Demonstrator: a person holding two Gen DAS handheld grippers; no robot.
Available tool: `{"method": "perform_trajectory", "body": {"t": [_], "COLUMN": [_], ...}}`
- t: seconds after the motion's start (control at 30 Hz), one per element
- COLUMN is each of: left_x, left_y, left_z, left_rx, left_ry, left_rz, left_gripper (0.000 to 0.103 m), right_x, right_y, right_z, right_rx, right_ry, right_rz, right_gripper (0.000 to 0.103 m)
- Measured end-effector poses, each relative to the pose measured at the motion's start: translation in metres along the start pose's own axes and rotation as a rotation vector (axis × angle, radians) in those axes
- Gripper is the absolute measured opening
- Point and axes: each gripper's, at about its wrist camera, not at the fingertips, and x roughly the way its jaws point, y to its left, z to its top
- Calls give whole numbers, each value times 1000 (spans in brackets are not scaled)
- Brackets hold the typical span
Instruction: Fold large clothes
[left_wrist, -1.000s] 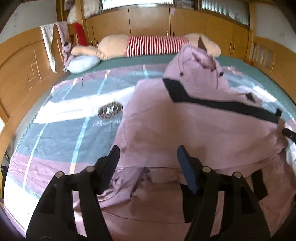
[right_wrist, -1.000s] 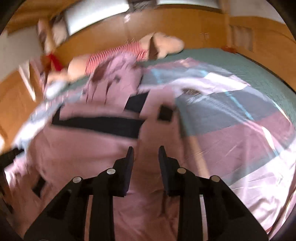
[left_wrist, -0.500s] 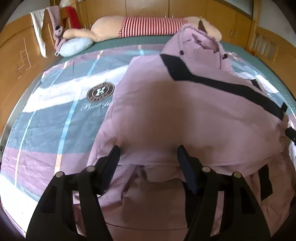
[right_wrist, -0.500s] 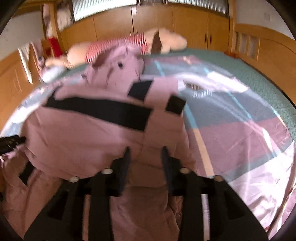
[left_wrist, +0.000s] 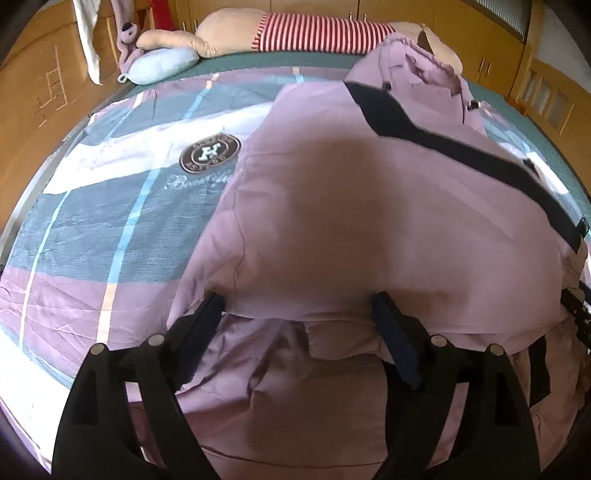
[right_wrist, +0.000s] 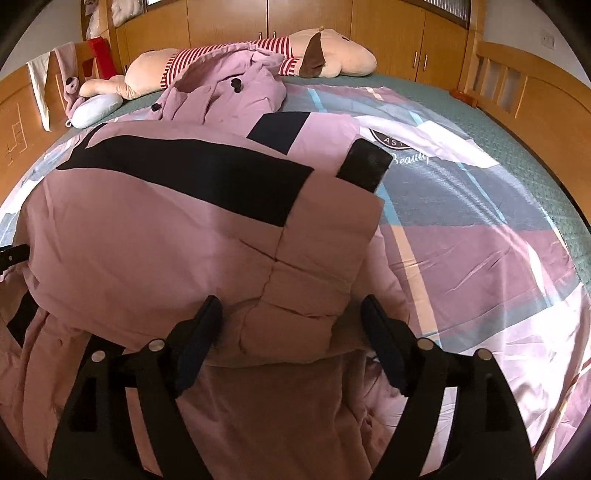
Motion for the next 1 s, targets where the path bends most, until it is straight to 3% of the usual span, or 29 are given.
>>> {"method": "perform_trajectory", "body": {"t": [0.13, 0.2, 0.27, 0.47, 0.6, 0.63, 0.73, 0.83, 0.9, 1.0], "left_x": [-23, -16, 3, 15, 13, 9, -17, -31, -23, -1], "left_y": [-13, -22, -24, -6, -8, -9, -18, -29, -32, -28], "left_z": [3, 1, -4, -1, -2, -1, 0, 3, 2, 1], "left_rx": [60, 103, 125, 8, 14, 15, 62, 154, 179, 170], "left_ry": [-113, -98, -23, 39, 36, 28, -60, -143, -123, -35], "left_rz": [22, 68, 106, 38, 48, 57, 108, 177, 206, 202], "left_gripper": [87, 92, 95, 101, 101, 101, 101, 101, 101, 101], "right_x": [-1, -1, -2, -2, -5, -12, -58, -79, -68, -32], "right_y": [1, 2, 3, 3, 0, -2, -8, -4, 8, 24], "right_z": [-1, -2, -3, -3, -1, 1, 11, 30, 50, 71], "right_rx": [0, -5, -8, -10, -10, -5, 23, 9, -8, -9], "right_ry": [-2, -3, -2, -2, -3, -23, -208, -284, -257, -150], "right_rz": [-1, -8, -10, -10, -6, -4, -3, 17, 39, 107], "right_gripper": [79, 80, 82, 85, 85, 85, 85, 85, 85, 85]}}
